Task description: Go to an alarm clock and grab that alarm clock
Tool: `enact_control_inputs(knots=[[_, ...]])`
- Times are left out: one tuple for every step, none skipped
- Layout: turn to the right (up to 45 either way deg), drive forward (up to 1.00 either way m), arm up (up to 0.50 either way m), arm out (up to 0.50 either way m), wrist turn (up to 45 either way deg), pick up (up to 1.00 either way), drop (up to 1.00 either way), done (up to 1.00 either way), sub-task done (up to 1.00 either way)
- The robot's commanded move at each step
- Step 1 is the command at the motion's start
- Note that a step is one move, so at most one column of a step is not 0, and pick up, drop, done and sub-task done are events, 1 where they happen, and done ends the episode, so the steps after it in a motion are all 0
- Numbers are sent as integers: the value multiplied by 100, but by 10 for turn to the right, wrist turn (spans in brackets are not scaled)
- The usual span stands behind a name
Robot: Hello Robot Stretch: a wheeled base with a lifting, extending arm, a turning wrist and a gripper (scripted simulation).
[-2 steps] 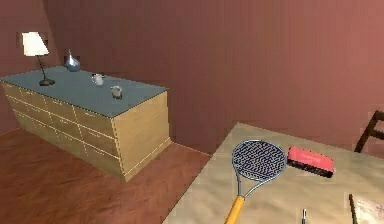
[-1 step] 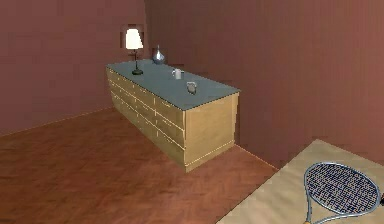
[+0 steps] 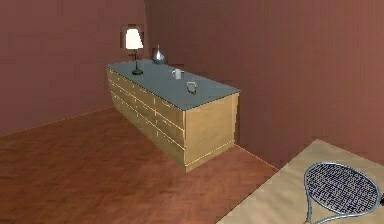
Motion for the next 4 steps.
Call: enact_control_inputs(knots=[[0, 0, 36, 0, 0, 0, 0, 0, 0], [0, 0, 0, 50, 0, 0, 0, 0, 0], [0, 0, 0, 0, 450, 0, 0, 0, 0], [0, 0, 0, 0, 450, 0, 0, 0, 0]])
